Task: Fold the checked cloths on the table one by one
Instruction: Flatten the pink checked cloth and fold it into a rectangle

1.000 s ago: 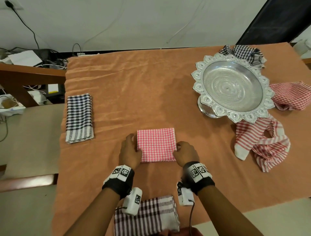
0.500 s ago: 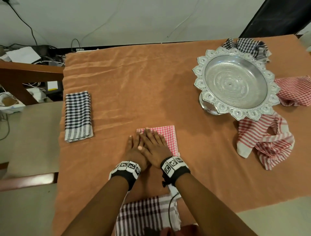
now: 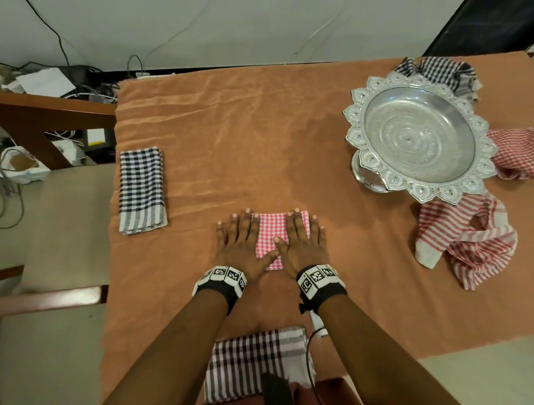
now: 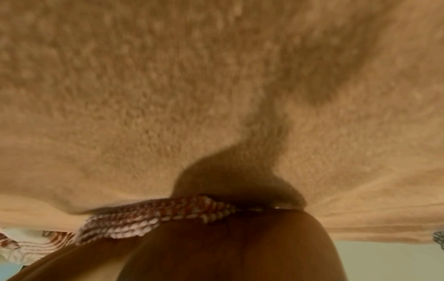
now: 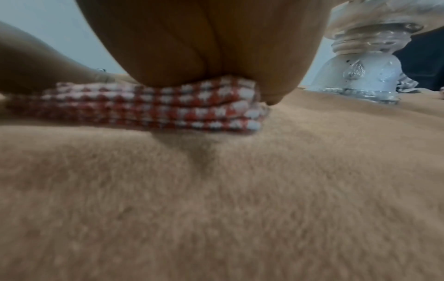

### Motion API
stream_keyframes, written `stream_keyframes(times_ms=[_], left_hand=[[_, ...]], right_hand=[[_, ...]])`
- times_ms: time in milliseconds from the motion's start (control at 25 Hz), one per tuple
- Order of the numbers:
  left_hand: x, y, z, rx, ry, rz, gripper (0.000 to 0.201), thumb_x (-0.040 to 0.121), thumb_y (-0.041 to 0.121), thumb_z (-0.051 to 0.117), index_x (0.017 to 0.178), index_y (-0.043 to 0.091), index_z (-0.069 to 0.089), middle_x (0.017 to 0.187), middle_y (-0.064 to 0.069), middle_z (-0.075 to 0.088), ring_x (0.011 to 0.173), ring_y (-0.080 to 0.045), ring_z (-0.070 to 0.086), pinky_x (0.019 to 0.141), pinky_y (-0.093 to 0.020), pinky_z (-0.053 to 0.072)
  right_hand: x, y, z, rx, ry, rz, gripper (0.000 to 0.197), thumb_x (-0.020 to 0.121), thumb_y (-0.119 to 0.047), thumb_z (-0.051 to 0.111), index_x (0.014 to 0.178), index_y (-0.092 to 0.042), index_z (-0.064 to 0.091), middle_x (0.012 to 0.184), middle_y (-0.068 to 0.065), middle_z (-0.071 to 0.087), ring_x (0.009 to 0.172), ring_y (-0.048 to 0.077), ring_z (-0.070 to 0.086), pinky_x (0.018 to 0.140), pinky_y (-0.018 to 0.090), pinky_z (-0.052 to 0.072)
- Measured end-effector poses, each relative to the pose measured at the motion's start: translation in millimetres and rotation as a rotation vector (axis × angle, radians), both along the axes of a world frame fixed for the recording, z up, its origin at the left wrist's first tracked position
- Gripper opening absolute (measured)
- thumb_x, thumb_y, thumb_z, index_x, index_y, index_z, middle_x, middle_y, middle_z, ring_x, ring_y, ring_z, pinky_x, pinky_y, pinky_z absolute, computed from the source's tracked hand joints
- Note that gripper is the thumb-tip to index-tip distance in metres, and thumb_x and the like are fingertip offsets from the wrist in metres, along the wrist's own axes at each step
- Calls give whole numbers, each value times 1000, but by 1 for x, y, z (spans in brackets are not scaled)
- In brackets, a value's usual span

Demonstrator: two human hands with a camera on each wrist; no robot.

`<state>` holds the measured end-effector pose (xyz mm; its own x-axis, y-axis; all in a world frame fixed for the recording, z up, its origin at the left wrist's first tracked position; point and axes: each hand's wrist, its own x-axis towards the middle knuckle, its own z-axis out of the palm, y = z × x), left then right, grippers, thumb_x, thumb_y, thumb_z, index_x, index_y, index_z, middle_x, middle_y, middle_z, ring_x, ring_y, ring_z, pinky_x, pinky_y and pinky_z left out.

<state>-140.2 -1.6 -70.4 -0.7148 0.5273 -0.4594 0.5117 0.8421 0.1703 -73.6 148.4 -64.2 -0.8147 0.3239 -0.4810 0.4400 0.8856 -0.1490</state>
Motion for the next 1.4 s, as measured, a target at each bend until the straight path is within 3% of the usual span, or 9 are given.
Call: stream_keyframes(times_ms=[120, 200, 280, 360, 720, 880, 1040, 1160, 1400], left_hand=[[-4, 0, 0, 1, -28, -17, 99, 76, 82, 5, 147, 20, -25, 148, -3, -41, 139, -28, -34, 105, -49, -31], [-5, -4, 8, 54, -63, 0, 95, 83, 76, 22, 150, 21, -17, 152, -8, -34, 144, -30, -22, 114, -51, -14], [0, -8, 17, 200, -41, 129, 83, 90, 54, 43, 153, 16, 6, 159, -15, 0, 145, -35, 11, 115, -48, 19], [9, -7, 25, 397, -20, 363, 66, 89, 35, 51, 147, 12, 27, 143, -16, 35, 127, -34, 40, 100, -43, 39], [3, -7, 34, 615, -482, 869, 46, 86, 13, 55, 132, 9, 48, 129, -12, 57, 112, -31, 58, 83, -29, 43], [-11, -25, 34, 680, -536, 886, 41, 86, 9, 48, 126, 12, 56, 123, -9, 62, 109, -28, 59, 85, -30, 45], [-40, -33, 47, 766, -498, 821, 44, 84, 16, 44, 127, 19, 54, 126, -3, 61, 111, -25, 58, 97, -36, 46], [-78, -33, 70, 767, -420, 722, 45, 90, 10, 47, 135, 13, 44, 129, -4, 56, 117, -28, 54, 92, -30, 42], [-176, -17, 92, 681, -231, 728, 60, 81, 1, 58, 136, 19, 42, 116, -13, 62, 98, -32, 63, 82, -40, 55]], right_hand=[[-7, 9, 8, -111, -35, 23, 68, 98, -55, 22, 152, -28, -10, 159, -5, -20, 145, 33, -16, 118, 48, -7], [-6, 17, 16, -143, 87, -40, 67, 96, -46, 39, 152, -22, 12, 161, 4, 2, 146, 36, 9, 118, 48, 15], [-1, 24, 25, -177, 255, -363, 58, 89, -38, 49, 141, -14, 38, 147, 15, 33, 129, 36, 42, 106, 43, 38], [1, 25, 31, -237, 211, -619, 53, 87, -36, 52, 133, -9, 45, 135, 16, 46, 116, 35, 52, 93, 37, 43], [-5, 1, 45, -522, 141, -863, 23, 85, -19, 51, 104, -9, 56, 106, 10, 62, 76, 21, 56, 67, 29, 41], [-16, -10, 63, -649, 96, -800, 34, 81, -3, 50, 114, -6, 53, 115, 9, 57, 95, 24, 53, 80, 38, 45], [-46, -11, 77, -665, 104, -628, 52, 81, 5, 49, 131, -9, 47, 124, 10, 54, 108, 25, 54, 79, 32, 43], [-81, -2, 84, -631, 165, -496, 48, 81, 3, 50, 125, -16, 50, 119, 9, 56, 89, 15, 57, 65, 24, 45], [-174, 28, 86, -543, 263, -443, 55, 83, -7, 60, 135, -19, 48, 123, 11, 62, 97, 31, 66, 82, 49, 57]])
